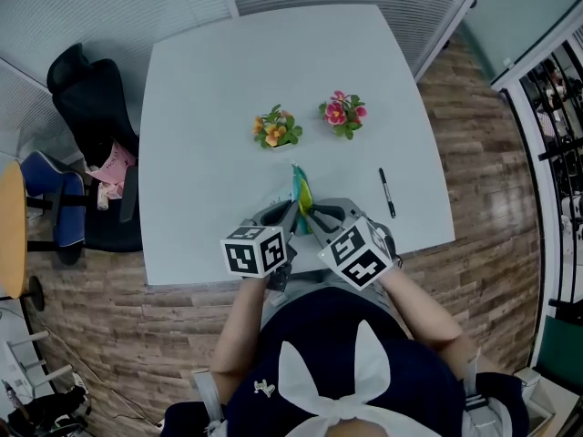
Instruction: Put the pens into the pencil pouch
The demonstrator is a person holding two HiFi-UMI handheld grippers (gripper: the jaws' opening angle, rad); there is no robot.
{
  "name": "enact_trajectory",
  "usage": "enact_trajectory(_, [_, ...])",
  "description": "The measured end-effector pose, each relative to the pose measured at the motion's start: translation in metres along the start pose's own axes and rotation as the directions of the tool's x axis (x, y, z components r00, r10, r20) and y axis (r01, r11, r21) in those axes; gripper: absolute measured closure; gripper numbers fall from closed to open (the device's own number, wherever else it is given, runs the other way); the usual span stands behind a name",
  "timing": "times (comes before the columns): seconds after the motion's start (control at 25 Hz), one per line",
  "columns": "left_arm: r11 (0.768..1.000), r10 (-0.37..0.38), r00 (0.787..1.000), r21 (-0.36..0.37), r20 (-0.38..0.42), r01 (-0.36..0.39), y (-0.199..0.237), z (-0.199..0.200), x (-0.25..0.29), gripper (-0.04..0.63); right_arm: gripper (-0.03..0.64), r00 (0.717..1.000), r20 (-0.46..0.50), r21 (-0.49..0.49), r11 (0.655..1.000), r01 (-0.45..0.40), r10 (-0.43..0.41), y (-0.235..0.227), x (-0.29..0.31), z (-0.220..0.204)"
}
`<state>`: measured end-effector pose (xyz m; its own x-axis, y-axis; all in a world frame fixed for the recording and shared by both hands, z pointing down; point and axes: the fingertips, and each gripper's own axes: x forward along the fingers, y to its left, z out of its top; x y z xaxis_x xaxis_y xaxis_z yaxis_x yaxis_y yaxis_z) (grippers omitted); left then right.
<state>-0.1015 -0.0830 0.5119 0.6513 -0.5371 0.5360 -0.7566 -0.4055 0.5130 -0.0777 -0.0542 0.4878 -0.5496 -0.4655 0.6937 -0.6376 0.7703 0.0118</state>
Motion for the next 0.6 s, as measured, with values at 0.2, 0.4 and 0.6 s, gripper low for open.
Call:
enact_trajectory(0.2, [1.0,-0.003,1.0,-0.006,-0.001,0.003,0.0,0.0,0.0,0.563,0.554,1.0,-0.009,-0.004,1.0,-0.009,0.009,0.002,0.007,-0.004])
enact_trajectory(0.4, [1.0,-0.006,1.0,-0.011,-0.003,0.006,0.003,-0.001,-0.001,0.563,0.554,1.0,-0.012,-0.019,1.0,-0.018,0.018,0.004,0.014,-0.005])
enact_trajectory(0.6, [1.0,-0.006,1.0,-0.015,-0.002,0.005,0.003,-0.002,-0.001,0.563,0.552,1.0,-0.016,-0.022,0.999,-0.023,0.023,0.005,0.019,-0.009])
